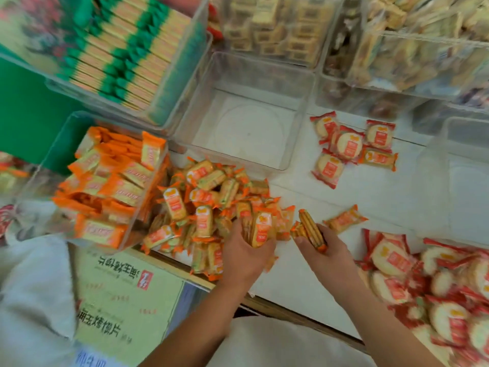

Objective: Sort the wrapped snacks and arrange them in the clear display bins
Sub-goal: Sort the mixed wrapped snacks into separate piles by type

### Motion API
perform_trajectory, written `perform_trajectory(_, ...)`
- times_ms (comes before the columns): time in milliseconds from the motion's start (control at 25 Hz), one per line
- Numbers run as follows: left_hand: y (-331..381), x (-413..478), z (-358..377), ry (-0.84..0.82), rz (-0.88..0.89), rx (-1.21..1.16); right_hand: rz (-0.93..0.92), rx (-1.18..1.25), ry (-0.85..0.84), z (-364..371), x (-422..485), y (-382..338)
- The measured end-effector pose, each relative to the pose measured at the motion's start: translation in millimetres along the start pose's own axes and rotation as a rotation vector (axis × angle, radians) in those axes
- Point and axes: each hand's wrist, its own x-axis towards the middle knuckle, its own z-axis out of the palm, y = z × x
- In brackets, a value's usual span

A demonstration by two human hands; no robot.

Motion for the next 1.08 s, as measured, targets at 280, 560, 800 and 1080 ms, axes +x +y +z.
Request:
perform_trajectory(280,21.2,74.9,-100.3,0.068,0.05,0.126,0.016,0.139,-0.04,70.7,-2.8,-40.6)
perform_trajectory(560,25.9,104.8,-114.6,0.057,0.154,0.445,0.066,0.131,-0.035,94.0,6.6,-56.3)
perform_trajectory(800,-1.5,75.4,-141.5,0.148,0.424,0.604,-0.061,-0.065,0.014,119.2,47.0,-84.4)
perform_trajectory(1080,-19.8,51.7,-137.1,0.088,0.516,0.472,-0.132,-0.397,0.114,121.5,47.5,-64.6)
